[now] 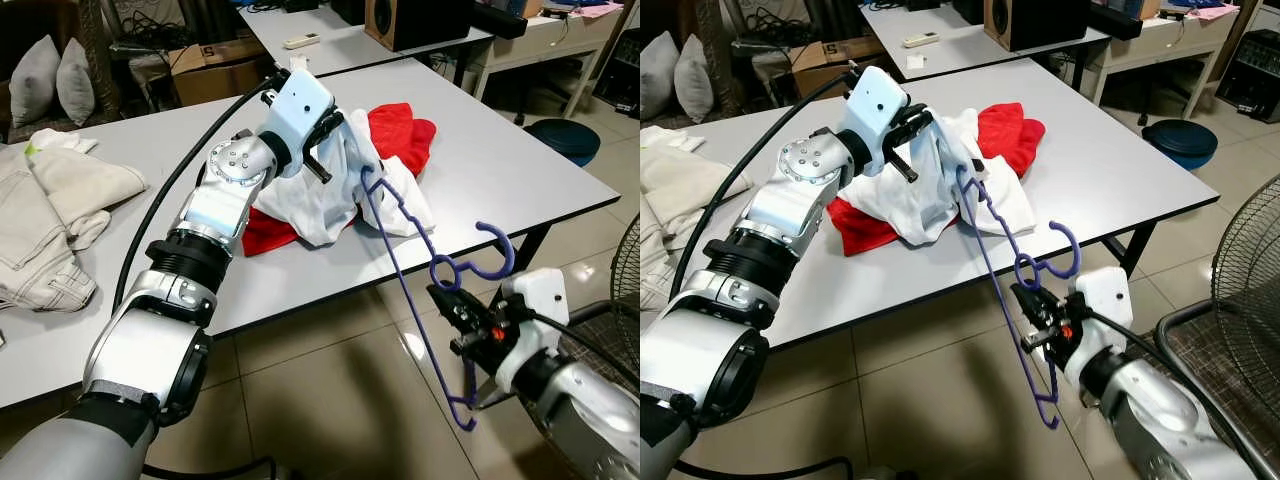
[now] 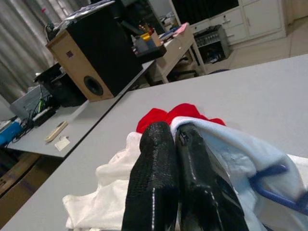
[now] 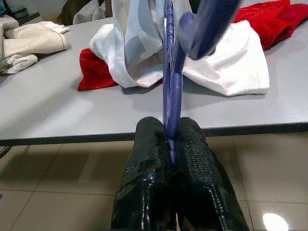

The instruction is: Hang hanger

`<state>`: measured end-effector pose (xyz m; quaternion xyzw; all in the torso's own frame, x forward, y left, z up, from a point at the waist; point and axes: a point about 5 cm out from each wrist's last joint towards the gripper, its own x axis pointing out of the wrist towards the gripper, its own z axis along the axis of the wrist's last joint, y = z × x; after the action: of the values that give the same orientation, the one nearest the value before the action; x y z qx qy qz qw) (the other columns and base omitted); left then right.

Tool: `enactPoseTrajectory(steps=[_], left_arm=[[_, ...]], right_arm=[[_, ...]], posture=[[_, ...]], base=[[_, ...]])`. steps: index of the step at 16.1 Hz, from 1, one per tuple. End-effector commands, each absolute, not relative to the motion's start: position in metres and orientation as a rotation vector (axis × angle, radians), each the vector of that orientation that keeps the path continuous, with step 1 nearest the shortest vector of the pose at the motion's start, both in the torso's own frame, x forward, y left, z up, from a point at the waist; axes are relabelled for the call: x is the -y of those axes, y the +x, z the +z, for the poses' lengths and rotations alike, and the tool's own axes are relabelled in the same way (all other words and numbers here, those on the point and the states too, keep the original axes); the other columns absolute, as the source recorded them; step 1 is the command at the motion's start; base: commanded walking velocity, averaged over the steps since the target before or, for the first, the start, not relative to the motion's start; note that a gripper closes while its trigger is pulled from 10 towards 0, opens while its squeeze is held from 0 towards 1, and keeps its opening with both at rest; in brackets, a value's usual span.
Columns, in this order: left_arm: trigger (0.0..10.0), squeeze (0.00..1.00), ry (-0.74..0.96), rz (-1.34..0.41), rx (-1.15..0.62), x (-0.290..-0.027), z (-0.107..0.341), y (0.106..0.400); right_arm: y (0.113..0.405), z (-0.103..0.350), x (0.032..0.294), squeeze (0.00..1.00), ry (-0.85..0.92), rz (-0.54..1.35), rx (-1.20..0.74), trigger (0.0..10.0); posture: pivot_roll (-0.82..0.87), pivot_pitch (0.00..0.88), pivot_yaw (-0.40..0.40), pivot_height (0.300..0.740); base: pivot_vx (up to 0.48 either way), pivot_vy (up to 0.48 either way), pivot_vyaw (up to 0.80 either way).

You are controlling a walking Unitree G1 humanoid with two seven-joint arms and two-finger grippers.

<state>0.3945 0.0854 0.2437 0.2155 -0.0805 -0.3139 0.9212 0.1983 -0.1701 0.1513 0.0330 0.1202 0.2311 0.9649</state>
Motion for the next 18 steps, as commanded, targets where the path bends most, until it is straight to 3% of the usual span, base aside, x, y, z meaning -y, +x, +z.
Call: enactPoseTrajectory(steps=[1,7,10,13,18], left_arm=[[0.0,0.0,0.451,-0.661,0.168,-0.086,0.246,0.393],[0.0,0.0,0.446,-0.634,0.145,-0.087,0.241,0.393],[0.0,0.0,0.444,-0.653,0.141,-0.089,0.239,0.391],[0.0,0.0,0.449,-0.641,0.123,-0.093,0.231,0.386],[0.0,0.0,0.397,-0.595,0.075,-0.098,0.212,0.376]], right_arm=[[0.2,0.152,0.169,0.0,0.06,0.483,-0.25,10.0],[0.199,0.153,0.154,0.0,0.057,0.618,-0.264,10.0],[0.205,0.149,0.157,0.0,0.048,0.579,-0.273,10.0],[0.227,0.151,0.157,0.0,0.054,0.537,-0.26,10.0],[0.231,0.148,0.144,0.0,0.11,0.557,-0.277,10.0]], posture=[[-0.14,0.0,0.109,0.74],[-0.14,0.0,0.095,0.74],[-0.14,0.0,0.093,0.74],[-0.12,0.0,0.052,0.74],[-0.1,0.0,-0.012,0.74]], base=[[0.0,0.0,0.0],[0.0,0.0,0.0],[0.0,0.0,0.0],[0.0,0.0,0.0],[0.0,0.0,0.0]])
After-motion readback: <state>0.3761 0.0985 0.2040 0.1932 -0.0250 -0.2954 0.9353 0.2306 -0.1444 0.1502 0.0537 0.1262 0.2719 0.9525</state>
